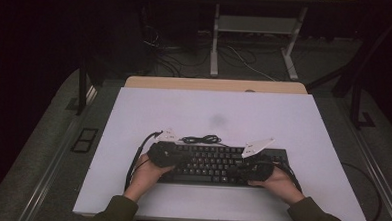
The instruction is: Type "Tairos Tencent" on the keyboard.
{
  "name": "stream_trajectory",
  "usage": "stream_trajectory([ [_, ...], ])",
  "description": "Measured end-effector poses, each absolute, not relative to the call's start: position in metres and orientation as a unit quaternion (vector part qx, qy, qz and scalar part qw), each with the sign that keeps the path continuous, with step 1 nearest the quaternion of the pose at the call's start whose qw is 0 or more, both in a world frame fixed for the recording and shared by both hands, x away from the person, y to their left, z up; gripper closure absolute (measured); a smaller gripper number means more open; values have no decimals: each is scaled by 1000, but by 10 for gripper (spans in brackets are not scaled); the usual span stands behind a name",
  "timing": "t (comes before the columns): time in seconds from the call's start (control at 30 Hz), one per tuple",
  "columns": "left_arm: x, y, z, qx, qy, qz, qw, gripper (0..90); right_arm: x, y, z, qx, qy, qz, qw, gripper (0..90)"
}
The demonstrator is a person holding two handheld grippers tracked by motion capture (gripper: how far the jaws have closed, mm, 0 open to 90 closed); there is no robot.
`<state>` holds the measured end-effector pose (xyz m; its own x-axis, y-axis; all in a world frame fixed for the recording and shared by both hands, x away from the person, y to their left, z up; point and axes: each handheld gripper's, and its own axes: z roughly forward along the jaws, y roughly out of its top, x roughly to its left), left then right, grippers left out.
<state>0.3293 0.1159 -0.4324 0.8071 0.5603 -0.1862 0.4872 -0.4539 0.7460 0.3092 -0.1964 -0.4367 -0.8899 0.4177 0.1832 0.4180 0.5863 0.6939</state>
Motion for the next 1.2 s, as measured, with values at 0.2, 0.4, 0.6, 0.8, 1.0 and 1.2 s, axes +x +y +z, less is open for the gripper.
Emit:
stream_trajectory([
  [0.2, 330, 115, -433, 854, 306, 44, 419, 890, 309, -196, -437, -235, -890, -390, 0, 893],
  [0.4, 329, 113, -434, 856, 305, 43, 415, 890, 309, -196, -437, -235, -890, -390, 0, 893],
  [0.6, 329, 112, -435, 863, 302, 47, 403, 891, 309, -196, -437, -235, -890, -390, 0, 893],
  [0.8, 329, 113, -433, 855, 306, 41, 416, 890, 309, -196, -437, -235, -890, -390, 0, 893],
  [1.0, 327, 116, -429, 850, 306, 44, 427, 872, 309, -197, -437, -235, -890, -390, 0, 893],
  [1.2, 325, 121, -425, 848, 300, 50, 434, 773, 309, -197, -437, -235, -890, -391, 0, 893],
])
